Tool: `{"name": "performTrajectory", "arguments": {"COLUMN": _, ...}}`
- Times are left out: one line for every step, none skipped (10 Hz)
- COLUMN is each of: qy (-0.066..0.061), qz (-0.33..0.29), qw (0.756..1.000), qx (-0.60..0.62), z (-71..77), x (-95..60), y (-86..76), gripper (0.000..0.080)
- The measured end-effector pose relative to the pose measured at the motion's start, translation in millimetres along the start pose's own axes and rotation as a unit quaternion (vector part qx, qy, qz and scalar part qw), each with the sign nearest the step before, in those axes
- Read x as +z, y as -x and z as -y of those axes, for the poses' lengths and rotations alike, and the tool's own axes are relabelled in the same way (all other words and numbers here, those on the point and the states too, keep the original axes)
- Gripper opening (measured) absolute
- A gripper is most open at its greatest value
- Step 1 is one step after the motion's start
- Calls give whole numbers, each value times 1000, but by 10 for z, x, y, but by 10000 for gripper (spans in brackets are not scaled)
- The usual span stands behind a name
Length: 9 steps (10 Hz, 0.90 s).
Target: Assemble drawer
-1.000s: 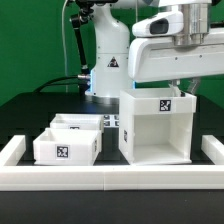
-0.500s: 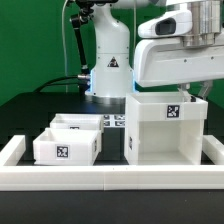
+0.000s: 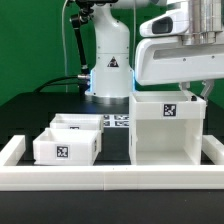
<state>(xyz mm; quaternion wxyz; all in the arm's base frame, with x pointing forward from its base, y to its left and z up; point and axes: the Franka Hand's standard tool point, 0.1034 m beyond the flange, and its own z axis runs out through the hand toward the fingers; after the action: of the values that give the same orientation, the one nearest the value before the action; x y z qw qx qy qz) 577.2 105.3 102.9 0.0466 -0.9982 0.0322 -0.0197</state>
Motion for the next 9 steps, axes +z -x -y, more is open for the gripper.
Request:
{"name": "performTrajectory", "arguments": {"qy": 0, "qz": 0, "qw": 999, "qx": 45, "z": 5, "x": 20, "y": 1, "gripper": 38}}
{"name": "performTrajectory", "arguments": {"qy": -1, "qz": -7, "qw": 996, "qx": 89, "z": 18, "x": 22, "y": -28, "gripper": 38}}
{"name": "performTrajectory", "arguments": {"qy": 1, "qz": -9, "qw": 993, "qx": 121, "z": 9, "x": 22, "y": -45, "gripper": 38}}
{"name": "performTrajectory", "arguments": {"qy": -2, "qz": -9, "qw": 987, "qx": 162, "z": 2, "x": 14, "y": -65, "gripper": 38}}
{"name": "performTrajectory", "arguments": {"qy": -4, "qz": -11, "qw": 982, "qx": 190, "z": -7, "x": 2, "y": -87, "gripper": 38}}
{"name": "performTrajectory", "arguments": {"qy": -6, "qz": -17, "qw": 979, "qx": 203, "z": -11, "x": -9, "y": -113, "gripper": 38}}
{"name": "performTrajectory", "arguments": {"qy": -11, "qz": -15, "qw": 970, "qx": 243, "z": 17, "x": -10, "y": -108, "gripper": 38}}
{"name": "performTrajectory", "arguments": {"qy": -14, "qz": -15, "qw": 963, "qx": 268, "z": 37, "x": -13, "y": -107, "gripper": 38}}
{"name": "performTrajectory", "arguments": {"qy": -16, "qz": -14, "qw": 959, "qx": 282, "z": 48, "x": -15, "y": -106, "gripper": 38}}
